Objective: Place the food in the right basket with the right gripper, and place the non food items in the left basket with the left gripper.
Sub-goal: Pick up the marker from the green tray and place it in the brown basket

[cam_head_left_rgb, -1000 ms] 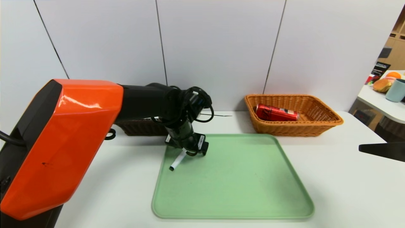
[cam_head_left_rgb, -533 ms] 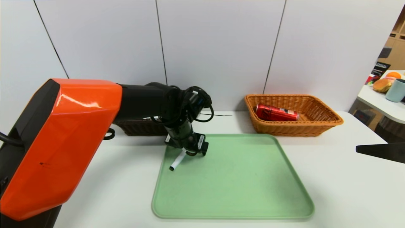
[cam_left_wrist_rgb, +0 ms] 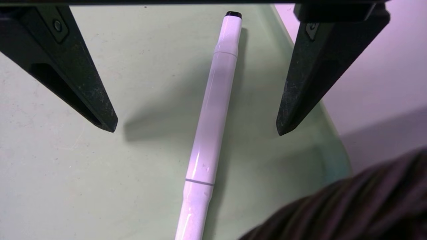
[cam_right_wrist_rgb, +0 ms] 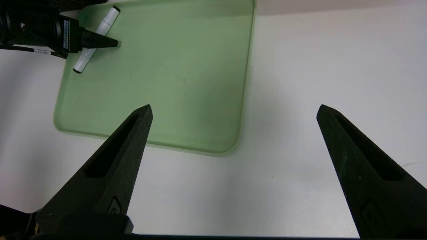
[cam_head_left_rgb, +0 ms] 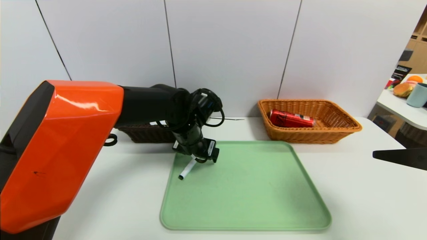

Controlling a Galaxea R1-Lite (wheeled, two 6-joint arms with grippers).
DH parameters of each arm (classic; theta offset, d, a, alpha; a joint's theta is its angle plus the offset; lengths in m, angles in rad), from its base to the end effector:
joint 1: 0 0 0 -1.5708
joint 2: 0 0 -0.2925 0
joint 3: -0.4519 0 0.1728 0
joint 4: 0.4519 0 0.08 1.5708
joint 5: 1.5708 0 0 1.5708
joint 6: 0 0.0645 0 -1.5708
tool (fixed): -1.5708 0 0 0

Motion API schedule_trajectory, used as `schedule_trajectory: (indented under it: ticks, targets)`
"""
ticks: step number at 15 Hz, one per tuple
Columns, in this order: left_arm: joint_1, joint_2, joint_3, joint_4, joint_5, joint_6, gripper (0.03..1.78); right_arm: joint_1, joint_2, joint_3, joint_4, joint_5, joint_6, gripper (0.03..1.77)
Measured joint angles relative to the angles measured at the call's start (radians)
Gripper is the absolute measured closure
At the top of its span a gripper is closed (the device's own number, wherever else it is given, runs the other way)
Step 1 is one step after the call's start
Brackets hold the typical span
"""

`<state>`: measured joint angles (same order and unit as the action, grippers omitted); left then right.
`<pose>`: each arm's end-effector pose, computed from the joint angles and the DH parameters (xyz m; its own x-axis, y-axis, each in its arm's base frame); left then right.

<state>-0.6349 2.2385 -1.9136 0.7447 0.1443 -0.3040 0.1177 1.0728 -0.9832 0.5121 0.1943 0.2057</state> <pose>0.3450 -0.2426 0.1254 0.4681 -0.1662 -0.8679 0.2956 0.9550 -0.0235 0.1376 0.0288 0.2371 0.7806 0.2867 -0.5554 -0.1527 0.9491 0.2754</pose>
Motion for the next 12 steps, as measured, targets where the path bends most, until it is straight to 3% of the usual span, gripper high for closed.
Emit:
schedule_trajectory:
  ticks: [12]
  targets:
    - [0.000, -0.008, 0.037, -0.010, 0.002, -0.001, 0.12, 0.000, -0.014, 0.000, 0.000, 0.000, 0.000, 0.10]
